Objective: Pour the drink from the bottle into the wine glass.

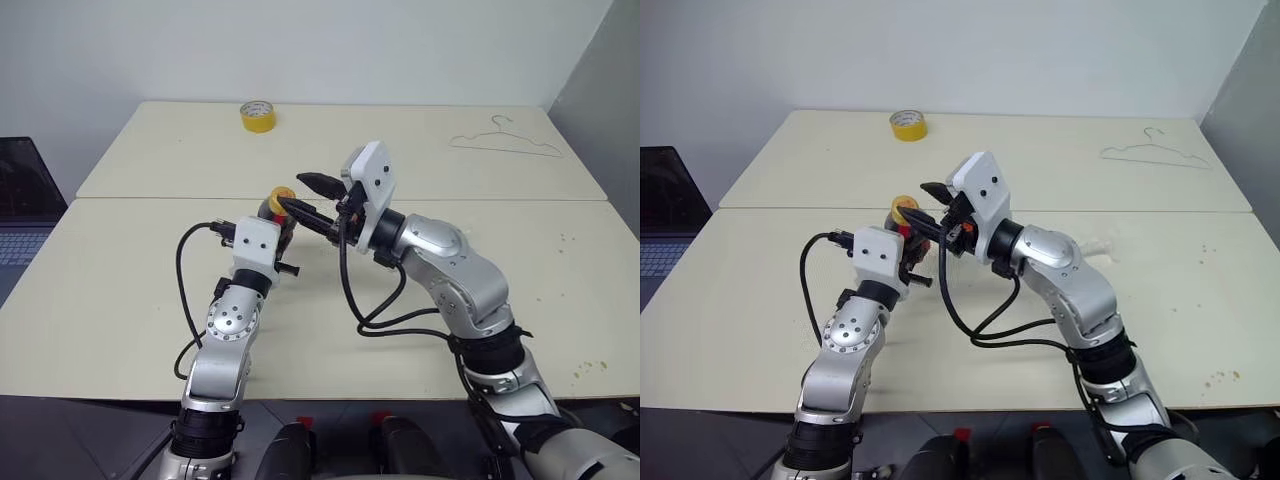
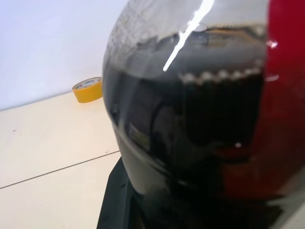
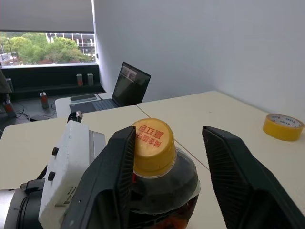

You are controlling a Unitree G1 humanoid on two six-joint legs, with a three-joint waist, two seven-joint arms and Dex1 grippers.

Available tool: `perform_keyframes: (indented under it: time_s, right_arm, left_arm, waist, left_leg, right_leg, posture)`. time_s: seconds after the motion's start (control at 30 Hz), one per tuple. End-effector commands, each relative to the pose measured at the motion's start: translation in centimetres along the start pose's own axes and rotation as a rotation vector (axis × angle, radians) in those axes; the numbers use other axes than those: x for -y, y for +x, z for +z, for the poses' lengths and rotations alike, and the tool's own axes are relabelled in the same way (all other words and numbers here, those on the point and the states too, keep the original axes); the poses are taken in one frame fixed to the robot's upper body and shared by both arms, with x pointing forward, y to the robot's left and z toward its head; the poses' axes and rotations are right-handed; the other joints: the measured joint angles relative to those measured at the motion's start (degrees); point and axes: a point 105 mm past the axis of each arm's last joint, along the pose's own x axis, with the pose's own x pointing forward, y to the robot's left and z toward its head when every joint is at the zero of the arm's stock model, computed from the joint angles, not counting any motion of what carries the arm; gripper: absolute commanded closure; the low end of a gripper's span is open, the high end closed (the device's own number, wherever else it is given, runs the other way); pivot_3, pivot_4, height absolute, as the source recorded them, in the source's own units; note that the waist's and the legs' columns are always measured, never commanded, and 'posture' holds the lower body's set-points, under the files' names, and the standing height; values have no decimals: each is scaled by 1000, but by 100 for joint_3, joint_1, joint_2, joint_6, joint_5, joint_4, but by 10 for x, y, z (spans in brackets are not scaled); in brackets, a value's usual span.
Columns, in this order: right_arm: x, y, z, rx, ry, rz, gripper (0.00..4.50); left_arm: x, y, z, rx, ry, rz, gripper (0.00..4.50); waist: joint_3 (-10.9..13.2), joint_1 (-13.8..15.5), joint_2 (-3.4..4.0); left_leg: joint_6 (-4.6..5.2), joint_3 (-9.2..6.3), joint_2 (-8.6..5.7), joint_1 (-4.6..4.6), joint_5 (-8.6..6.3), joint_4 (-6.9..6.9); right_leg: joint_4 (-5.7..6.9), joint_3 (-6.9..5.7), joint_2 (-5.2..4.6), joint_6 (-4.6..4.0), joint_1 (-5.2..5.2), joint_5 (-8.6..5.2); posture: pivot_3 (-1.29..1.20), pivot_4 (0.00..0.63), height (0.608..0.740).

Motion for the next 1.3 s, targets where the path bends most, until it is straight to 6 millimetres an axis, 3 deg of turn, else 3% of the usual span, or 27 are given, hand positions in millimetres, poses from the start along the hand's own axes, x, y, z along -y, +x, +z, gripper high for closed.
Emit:
perform_keyframes:
  time_s: [0.03,0.37,0.87,1.03,1.3]
  right_arm:
    - [-6,2,13,24,-43,36,2205]
    - [-19,4,11,15,-56,94,2205]
    - [-11,10,14,36,-82,26,2205]
    - [-9,10,16,50,-100,14,3277]
    - [-12,-2,13,39,-217,114,3275]
  left_arm:
    - [-5,2,28,116,22,20,3870]
    - [-4,2,27,109,22,11,3870]
    - [-1,1,26,107,23,-2,3870]
    - [-2,0,26,106,25,-9,3870]
    - [-3,-8,25,75,10,-141,3870]
  waist:
    - [0,0,0]
    - [0,0,0]
    - [0,1,0]
    - [0,0,0]
    - [0,-2,0]
  left_leg:
    - [0,0,0,0,0,0]
    - [0,-1,0,0,0,0]
    - [-1,-1,0,0,1,-1]
    - [-1,-1,0,0,1,-1]
    - [-2,-1,0,0,1,-1]
  right_leg:
    - [0,0,0,0,0,0]
    - [0,-1,0,0,0,0]
    - [0,-1,0,0,0,0]
    - [0,-1,0,0,0,0]
    - [-2,-1,0,0,0,0]
  posture:
    - [0,150,740]
    - [0,150,740]
    - [0,150,740]
    - [0,150,740]
    - [0,150,740]
